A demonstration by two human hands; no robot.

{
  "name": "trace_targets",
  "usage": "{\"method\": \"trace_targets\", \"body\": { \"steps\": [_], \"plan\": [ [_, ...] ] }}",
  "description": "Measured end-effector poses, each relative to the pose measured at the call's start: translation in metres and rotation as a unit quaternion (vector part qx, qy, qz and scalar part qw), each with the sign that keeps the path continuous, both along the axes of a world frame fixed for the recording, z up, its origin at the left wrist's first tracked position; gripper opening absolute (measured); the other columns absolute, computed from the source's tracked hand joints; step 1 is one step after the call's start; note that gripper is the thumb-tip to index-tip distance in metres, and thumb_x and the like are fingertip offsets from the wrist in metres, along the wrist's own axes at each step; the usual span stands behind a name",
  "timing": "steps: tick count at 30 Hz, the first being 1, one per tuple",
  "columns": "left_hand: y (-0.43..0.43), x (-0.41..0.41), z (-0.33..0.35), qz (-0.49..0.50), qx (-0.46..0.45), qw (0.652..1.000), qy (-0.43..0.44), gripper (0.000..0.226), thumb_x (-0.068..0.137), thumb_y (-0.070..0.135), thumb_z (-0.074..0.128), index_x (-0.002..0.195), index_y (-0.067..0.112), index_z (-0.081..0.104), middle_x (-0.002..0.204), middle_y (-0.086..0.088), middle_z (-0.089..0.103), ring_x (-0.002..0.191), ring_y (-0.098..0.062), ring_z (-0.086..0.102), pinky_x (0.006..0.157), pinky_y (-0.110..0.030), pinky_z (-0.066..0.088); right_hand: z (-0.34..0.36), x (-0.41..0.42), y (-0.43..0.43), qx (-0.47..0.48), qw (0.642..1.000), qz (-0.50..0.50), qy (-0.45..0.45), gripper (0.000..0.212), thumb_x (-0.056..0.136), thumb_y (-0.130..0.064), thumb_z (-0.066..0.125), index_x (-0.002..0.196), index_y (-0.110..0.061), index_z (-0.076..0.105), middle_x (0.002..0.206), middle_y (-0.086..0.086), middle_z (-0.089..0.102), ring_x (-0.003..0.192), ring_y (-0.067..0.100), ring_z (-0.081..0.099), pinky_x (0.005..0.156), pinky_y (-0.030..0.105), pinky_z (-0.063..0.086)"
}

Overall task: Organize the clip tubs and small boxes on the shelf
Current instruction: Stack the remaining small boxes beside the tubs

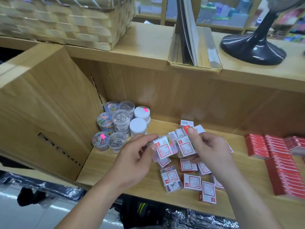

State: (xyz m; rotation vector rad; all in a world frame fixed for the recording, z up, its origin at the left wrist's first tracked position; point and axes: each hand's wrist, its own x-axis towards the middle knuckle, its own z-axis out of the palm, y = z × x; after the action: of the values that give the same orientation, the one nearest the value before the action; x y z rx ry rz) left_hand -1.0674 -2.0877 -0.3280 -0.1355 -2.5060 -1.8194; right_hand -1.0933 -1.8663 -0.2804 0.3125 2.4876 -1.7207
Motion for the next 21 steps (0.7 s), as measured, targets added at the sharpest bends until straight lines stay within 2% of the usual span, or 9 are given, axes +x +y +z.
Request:
{"method": "trace_targets", "body": {
  "steps": [3, 5, 7, 9, 12, 14, 15, 18, 21],
  "plan": [
    [0.004, -0.003, 0.003, -0.015, 0.008, 1.0, -0.019, 0.031, 0.098, 0.034, 0.06, 0.126, 0.026, 0.069, 0.112, 0.009, 0.07, 0.099, -0.014, 0.068, 0.087, -0.035, 0.055, 0.0, -0.001, -0.002, -0.018, 1.0, 0.022, -0.01, 0.052, 0.09, -0.05, 0.065, 0.08, 0.0, 0.066, 0.062, 0.002, 0.07, 0.06, 0.021, 0.071, 0.058, 0.037, 0.062],
    [0.007, -0.006, 0.007, -0.026, 0.03, 0.998, -0.044, 0.028, 0.101, 0.023, 0.062, 0.128, 0.024, 0.067, 0.109, 0.009, 0.073, 0.091, -0.009, 0.069, 0.082, -0.031, 0.057, 0.0, 0.0, -0.005, -0.037, 0.998, 0.041, -0.018, 0.055, 0.091, -0.052, 0.063, 0.087, 0.003, 0.066, 0.069, 0.006, 0.072, 0.065, 0.021, 0.072, 0.064, 0.043, 0.063],
    [0.011, -0.008, 0.009, -0.03, 0.08, 0.994, -0.068, 0.028, 0.1, 0.011, 0.063, 0.126, 0.02, 0.067, 0.104, 0.009, 0.074, 0.089, -0.007, 0.071, 0.077, -0.027, 0.058, 0.0, 0.002, -0.008, -0.056, 0.996, 0.067, -0.029, 0.054, 0.092, -0.053, 0.06, 0.093, 0.0, 0.068, 0.079, 0.007, 0.076, 0.074, 0.025, 0.075, 0.071, 0.047, 0.063],
    [0.015, -0.012, 0.01, -0.014, 0.095, 0.994, -0.061, 0.026, 0.098, 0.009, 0.065, 0.12, 0.022, 0.069, 0.103, 0.008, 0.075, 0.094, -0.011, 0.071, 0.078, -0.029, 0.06, 0.001, 0.004, -0.009, -0.082, 0.992, 0.088, -0.041, 0.049, 0.086, -0.052, 0.066, 0.098, -0.004, 0.069, 0.086, 0.007, 0.078, 0.083, 0.028, 0.075, 0.078, 0.048, 0.062],
    [0.022, -0.015, 0.01, 0.023, 0.128, 0.99, -0.059, 0.023, 0.094, 0.01, 0.071, 0.113, 0.023, 0.071, 0.098, 0.003, 0.075, 0.091, -0.016, 0.072, 0.076, -0.034, 0.062, 0.001, 0.006, -0.009, -0.107, 0.988, 0.1, -0.051, 0.038, 0.079, -0.038, 0.081, 0.104, -0.012, 0.069, 0.093, 0.005, 0.079, 0.088, 0.028, 0.076, 0.08, 0.039, 0.061],
    [0.026, -0.016, 0.004, 0.066, 0.146, 0.985, -0.06, 0.023, 0.089, 0.015, 0.078, 0.109, 0.024, 0.071, 0.098, 0.003, 0.074, 0.091, -0.016, 0.072, 0.074, -0.035, 0.062, 0.0, 0.008, -0.012, -0.126, 0.987, 0.081, -0.052, 0.032, 0.082, -0.03, 0.081, 0.106, -0.012, 0.069, 0.093, 0.004, 0.079, 0.087, 0.027, 0.076, 0.071, 0.027, 0.059],
    [0.026, -0.014, 0.001, 0.083, 0.147, 0.984, -0.063, 0.024, 0.087, 0.02, 0.08, 0.108, 0.025, 0.07, 0.099, 0.004, 0.074, 0.093, -0.014, 0.072, 0.075, -0.032, 0.061, -0.001, 0.009, -0.015, -0.143, 0.986, 0.064, -0.05, 0.031, 0.083, -0.028, 0.08, 0.106, -0.01, 0.069, 0.093, 0.004, 0.079, 0.089, 0.027, 0.076, 0.071, 0.028, 0.06],
    [0.035, -0.003, -0.003, 0.067, 0.175, 0.977, -0.103, 0.026, 0.091, 0.024, 0.076, 0.115, 0.025, 0.068, 0.106, 0.008, 0.076, 0.1, -0.011, 0.072, 0.084, -0.027, 0.058, -0.009, 0.012, -0.025, -0.187, 0.981, 0.021, -0.048, 0.033, 0.088, -0.029, 0.075, 0.108, -0.006, 0.066, 0.094, 0.008, 0.078, 0.092, 0.027, 0.075, 0.087, 0.044, 0.061],
    [0.039, 0.004, -0.001, 0.048, 0.231, 0.964, -0.123, 0.025, 0.096, 0.011, 0.069, 0.119, 0.019, 0.069, 0.108, 0.003, 0.077, 0.101, -0.013, 0.073, 0.085, -0.026, 0.058, -0.014, 0.014, -0.033, -0.174, 0.982, 0.024, -0.065, 0.031, 0.09, -0.035, 0.071, 0.108, -0.009, 0.068, 0.094, 0.006, 0.078, 0.091, 0.022, 0.076, 0.087, 0.048, 0.06]
  ]
}}
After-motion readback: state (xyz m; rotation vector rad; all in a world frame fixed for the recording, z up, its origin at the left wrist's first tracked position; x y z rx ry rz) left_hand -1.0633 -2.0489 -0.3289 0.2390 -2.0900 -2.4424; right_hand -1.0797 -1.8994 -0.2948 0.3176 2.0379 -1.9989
